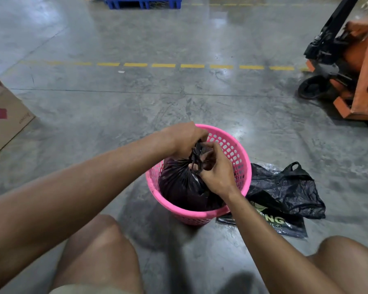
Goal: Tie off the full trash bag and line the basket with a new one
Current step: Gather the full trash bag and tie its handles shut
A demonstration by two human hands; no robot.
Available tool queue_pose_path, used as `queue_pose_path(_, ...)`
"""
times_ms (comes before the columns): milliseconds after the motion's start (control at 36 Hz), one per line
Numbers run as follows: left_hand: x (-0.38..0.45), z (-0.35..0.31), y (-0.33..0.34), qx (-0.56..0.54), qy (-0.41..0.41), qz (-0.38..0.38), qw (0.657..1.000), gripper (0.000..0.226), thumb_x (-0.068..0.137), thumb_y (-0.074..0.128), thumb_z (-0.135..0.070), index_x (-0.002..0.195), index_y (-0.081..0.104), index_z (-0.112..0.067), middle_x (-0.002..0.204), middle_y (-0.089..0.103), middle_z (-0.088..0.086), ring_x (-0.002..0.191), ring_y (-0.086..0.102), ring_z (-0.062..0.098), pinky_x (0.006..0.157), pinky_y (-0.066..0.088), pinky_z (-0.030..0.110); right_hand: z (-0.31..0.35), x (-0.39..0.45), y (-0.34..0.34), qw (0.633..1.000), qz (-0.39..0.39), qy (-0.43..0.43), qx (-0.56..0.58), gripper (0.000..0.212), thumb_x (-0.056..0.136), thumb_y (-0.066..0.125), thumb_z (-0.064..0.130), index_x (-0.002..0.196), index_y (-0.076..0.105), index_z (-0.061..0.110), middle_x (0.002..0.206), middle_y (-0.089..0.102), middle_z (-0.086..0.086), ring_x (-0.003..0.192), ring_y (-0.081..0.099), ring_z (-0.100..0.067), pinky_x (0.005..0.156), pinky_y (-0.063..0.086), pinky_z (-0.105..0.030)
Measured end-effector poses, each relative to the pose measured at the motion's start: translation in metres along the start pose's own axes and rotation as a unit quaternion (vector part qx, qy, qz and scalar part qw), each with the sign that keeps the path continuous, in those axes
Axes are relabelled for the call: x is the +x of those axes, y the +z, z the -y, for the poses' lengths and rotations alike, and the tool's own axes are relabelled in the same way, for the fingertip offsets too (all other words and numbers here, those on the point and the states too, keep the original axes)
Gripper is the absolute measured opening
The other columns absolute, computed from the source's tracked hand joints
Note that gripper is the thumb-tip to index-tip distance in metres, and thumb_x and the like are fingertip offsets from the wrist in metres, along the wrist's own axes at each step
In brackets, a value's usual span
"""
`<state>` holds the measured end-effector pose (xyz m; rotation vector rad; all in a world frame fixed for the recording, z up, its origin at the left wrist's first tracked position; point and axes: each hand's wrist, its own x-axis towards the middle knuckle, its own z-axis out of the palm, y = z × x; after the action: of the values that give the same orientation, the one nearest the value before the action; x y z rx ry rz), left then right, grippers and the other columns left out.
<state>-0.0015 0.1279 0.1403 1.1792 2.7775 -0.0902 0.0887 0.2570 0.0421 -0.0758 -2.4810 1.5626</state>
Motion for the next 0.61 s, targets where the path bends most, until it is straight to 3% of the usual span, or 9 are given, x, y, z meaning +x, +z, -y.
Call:
queue_pose_path(56,0.0,0.005,0.007,-0.021,0.002,-0.021,1.0,0.038,0.081,0.057,-0.011,0.118,0.061,-0.016,0.097,0.072,0.012,0.091,0.065,0.037,0.063,0.038,0.035,0.005,-0.001,-0.005,0.999,0.003,-0.05,-0.013,0.042,0.075,0.085,0.023,0.112,0.066,0.029,0.077,0.066,0.007,0.068,0.064,-0.014,0.068,0.053,-0.029)
queue_pose_path(139,-0.004,0.014,0.022,-0.136,-0.018,-0.063,0.988,0.04,0.077,0.06,-0.01,0.116,0.065,-0.018,0.09,0.077,0.006,0.083,0.069,0.029,0.072,0.052,0.035,0.008,0.004,-0.012,0.997,-0.02,-0.067,-0.037,0.013,0.079,0.082,0.021,0.092,0.076,0.022,0.076,0.074,0.006,0.071,0.07,-0.014,0.072,0.057,-0.038)
queue_pose_path(250,-0.012,0.024,0.04,-0.278,-0.051,-0.094,0.955,0.032,0.073,0.072,-0.006,0.103,0.07,-0.018,0.073,0.075,-0.006,0.059,0.063,-0.004,0.069,0.053,0.024,0.004,0.014,-0.03,0.996,-0.022,-0.023,-0.086,0.009,0.078,0.079,0.015,0.081,0.077,0.022,0.076,0.076,0.01,0.074,0.072,-0.01,0.077,0.06,-0.037)
queue_pose_path(333,-0.02,0.028,0.057,-0.29,-0.072,-0.101,0.949,0.022,0.074,0.075,-0.012,0.094,0.07,-0.019,0.07,0.071,-0.01,0.063,0.065,0.0,0.074,0.055,0.029,-0.001,0.017,-0.04,0.99,0.0,0.016,-0.137,0.006,0.076,0.078,0.016,0.079,0.077,0.02,0.075,0.074,0.006,0.074,0.071,-0.017,0.08,0.06,-0.036)
queue_pose_path(472,-0.036,0.031,0.084,-0.29,-0.112,-0.117,0.943,0.014,0.078,0.072,-0.011,0.091,0.074,-0.016,0.074,0.069,-0.007,0.065,0.062,0.008,0.08,0.056,0.037,-0.019,0.014,-0.052,0.974,0.017,0.046,-0.222,0.008,0.076,0.079,0.025,0.074,0.072,0.029,0.074,0.07,0.014,0.076,0.069,-0.011,0.077,0.059,-0.033)
queue_pose_path(556,-0.044,0.025,0.097,-0.257,-0.119,-0.192,0.94,0.02,0.079,0.068,-0.027,0.098,0.073,-0.027,0.089,0.059,-0.012,0.076,0.057,0.009,0.082,0.054,0.036,-0.026,0.011,-0.059,0.979,0.037,0.013,-0.201,0.007,0.078,0.082,0.029,0.082,0.076,0.029,0.078,0.072,0.017,0.077,0.068,0.001,0.078,0.057,-0.028)
queue_pose_path(611,-0.046,0.017,0.101,-0.221,-0.122,-0.232,0.939,0.028,0.074,0.065,-0.037,0.101,0.071,-0.034,0.101,0.055,-0.008,0.092,0.056,0.014,0.089,0.049,0.037,-0.029,0.011,-0.067,0.986,0.01,-0.025,-0.167,0.02,0.077,0.083,0.035,0.094,0.077,0.027,0.089,0.072,0.014,0.081,0.065,0.002,0.082,0.053,-0.026)
